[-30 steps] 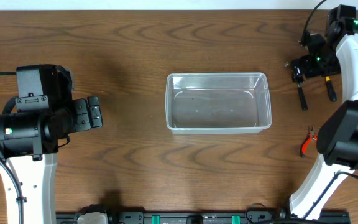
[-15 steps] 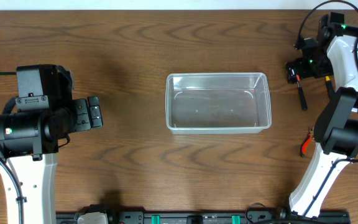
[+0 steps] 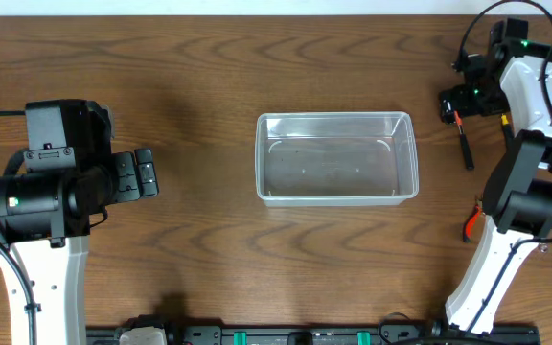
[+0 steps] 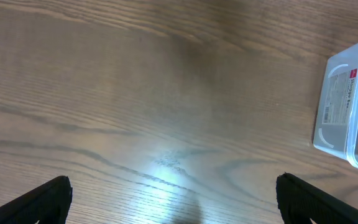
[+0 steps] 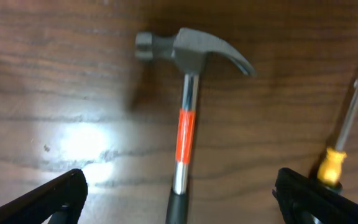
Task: Pack container
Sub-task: 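Move the right gripper over the red-handled hammer, then lower the right gripper and close it on the hammer's red handle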
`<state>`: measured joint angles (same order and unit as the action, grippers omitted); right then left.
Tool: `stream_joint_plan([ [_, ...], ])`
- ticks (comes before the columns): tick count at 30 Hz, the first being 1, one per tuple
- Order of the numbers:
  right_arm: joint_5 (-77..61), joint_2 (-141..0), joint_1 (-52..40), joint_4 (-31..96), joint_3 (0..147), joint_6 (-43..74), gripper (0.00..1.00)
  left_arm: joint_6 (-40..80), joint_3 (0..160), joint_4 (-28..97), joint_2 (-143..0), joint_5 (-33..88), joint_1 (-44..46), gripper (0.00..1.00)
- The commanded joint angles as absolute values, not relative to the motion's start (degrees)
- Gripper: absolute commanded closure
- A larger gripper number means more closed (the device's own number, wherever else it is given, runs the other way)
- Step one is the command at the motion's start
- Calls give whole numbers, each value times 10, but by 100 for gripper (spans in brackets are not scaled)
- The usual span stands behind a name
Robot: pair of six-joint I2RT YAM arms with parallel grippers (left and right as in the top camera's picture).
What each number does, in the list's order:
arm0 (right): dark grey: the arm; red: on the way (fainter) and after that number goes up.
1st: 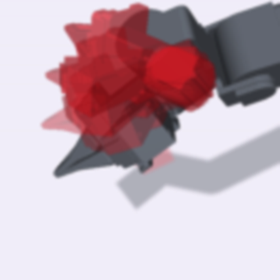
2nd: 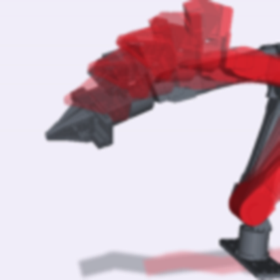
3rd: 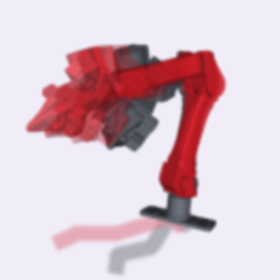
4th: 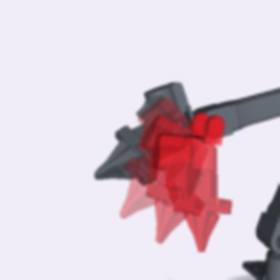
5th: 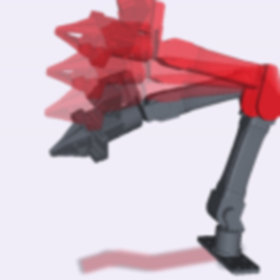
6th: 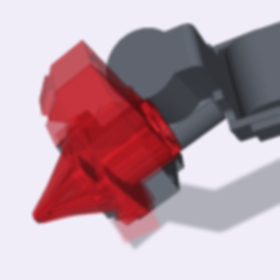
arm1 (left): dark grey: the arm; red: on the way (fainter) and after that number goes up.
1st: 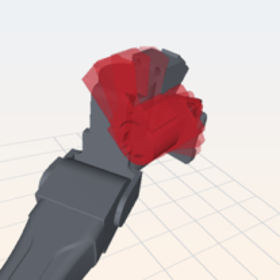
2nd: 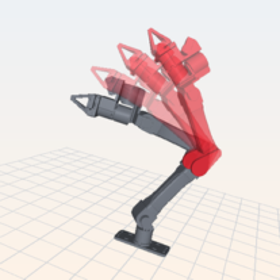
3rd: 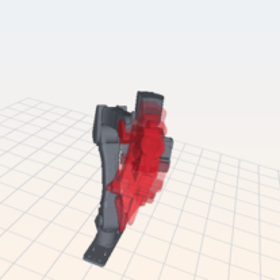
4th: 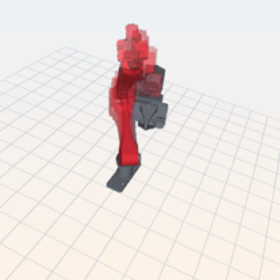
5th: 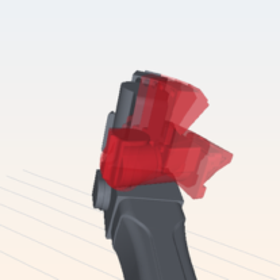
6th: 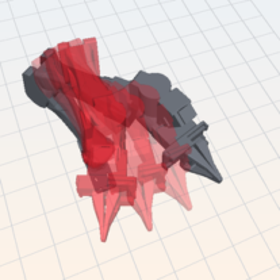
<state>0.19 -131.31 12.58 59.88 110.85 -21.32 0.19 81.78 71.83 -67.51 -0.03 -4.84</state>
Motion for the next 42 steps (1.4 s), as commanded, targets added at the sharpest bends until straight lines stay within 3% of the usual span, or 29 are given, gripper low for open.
stream_joint_plan([
  [1, -7, -1316, 133, 588, 1113, -202, 1, 7, 820, 720, -678, -5, -51, 2],
  [15, -10, -1326, 133, 569, 1113, -133, 1, 7, 820, 720, -678, -5, -51, 2],
  [42, -20, -1342, 136, 552, 1113, -203, 1, 7, 820, 720, -678, -5, -51, 2],
])
